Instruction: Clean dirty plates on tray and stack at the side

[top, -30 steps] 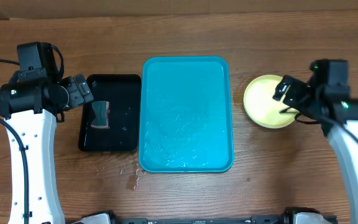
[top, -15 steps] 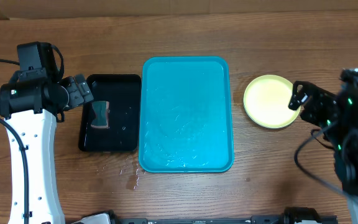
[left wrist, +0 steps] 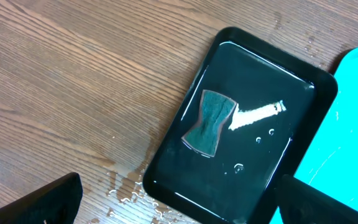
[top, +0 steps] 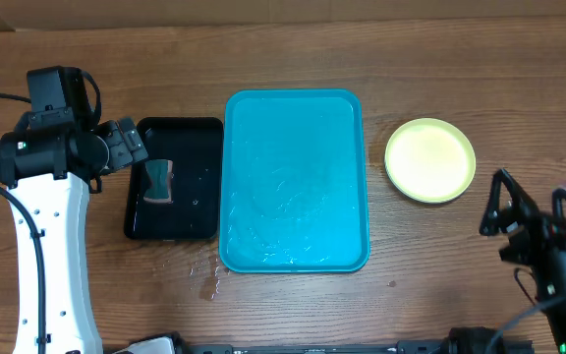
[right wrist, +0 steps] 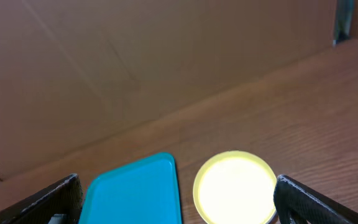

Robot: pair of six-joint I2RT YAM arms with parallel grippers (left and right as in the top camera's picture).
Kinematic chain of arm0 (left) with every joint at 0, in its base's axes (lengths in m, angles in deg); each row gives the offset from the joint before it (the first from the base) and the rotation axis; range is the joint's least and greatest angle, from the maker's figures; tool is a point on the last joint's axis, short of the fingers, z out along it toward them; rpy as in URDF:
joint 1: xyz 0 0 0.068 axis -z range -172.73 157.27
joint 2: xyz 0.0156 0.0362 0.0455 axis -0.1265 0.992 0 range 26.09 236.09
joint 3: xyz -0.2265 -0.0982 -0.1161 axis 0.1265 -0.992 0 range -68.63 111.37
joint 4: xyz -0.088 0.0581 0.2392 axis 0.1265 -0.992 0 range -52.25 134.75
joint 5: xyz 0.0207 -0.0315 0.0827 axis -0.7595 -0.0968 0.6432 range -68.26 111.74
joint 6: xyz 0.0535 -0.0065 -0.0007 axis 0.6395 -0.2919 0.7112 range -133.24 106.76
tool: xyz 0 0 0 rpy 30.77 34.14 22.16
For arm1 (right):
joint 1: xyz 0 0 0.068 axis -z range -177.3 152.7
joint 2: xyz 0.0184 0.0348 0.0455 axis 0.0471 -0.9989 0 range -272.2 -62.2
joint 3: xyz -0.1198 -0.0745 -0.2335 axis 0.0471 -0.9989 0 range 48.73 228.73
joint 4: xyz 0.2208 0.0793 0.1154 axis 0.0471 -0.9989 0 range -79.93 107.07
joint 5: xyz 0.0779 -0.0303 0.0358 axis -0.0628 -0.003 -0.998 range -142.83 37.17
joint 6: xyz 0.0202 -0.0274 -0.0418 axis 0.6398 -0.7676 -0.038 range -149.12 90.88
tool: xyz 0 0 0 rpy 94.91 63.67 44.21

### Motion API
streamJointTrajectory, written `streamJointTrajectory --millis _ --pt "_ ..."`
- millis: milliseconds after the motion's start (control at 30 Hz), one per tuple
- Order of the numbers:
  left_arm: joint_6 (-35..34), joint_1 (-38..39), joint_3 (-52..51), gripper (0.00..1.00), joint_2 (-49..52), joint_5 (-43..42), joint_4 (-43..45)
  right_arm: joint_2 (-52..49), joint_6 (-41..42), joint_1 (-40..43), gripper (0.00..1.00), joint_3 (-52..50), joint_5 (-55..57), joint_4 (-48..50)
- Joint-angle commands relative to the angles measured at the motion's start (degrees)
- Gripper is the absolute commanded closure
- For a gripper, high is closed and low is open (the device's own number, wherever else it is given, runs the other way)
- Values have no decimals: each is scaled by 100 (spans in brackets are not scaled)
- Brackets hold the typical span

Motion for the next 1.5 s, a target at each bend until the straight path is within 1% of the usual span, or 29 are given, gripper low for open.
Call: streamJointTrajectory --millis 0,167,367,567,700,833,900,967,1033,1100,1167,1233,1333,1400,1467 --pt "-96 2 87 0 11 -26 4 415 -48 -37 0 -37 151 -13" --pt "-96 2 87 0 9 -26 4 1071 -74 -39 0 -37 160 -321" --pt "-96 2 87 0 9 -26 4 1628 -76 -118 0 -44 162 -717" --pt "-96 2 87 0 9 -26 4 2133 -70 -435 0 -387 160 -686" --pt "-96 2 87 0 9 -26 4 2507 -70 -542 0 -866 160 -330" --pt "-96 2 87 0 11 -26 4 2850 -15 -540 0 -1519 160 439" --pt "-96 2 87 0 11 -26 4 2868 17 -535 0 -1790 157 863" --pt "-96 2 87 0 11 -26 4 2868 13 -535 0 -2085 160 1488" --pt "-96 2 87 0 11 -26 4 2868 11 -533 0 -2402 234 2420" --pt "-96 2 87 0 9 -26 4 2868 9 -533 0 -2728 299 3578" --pt "-96 2 87 0 9 -26 4 2868 9 -535 0 -3121 310 4972" --pt "-96 2 87 0 11 -26 4 2868 11 -535 0 -3449 308 6041" --pt "-98 2 87 0 11 -26 4 2870 9 -535 0 -3930 306 7204" --pt "-96 2 87 0 11 -26 4 2870 -13 -535 0 -4181 304 7508" --pt "-96 2 87 0 11 -26 4 2870 -11 -535 0 -4433 304 7593"
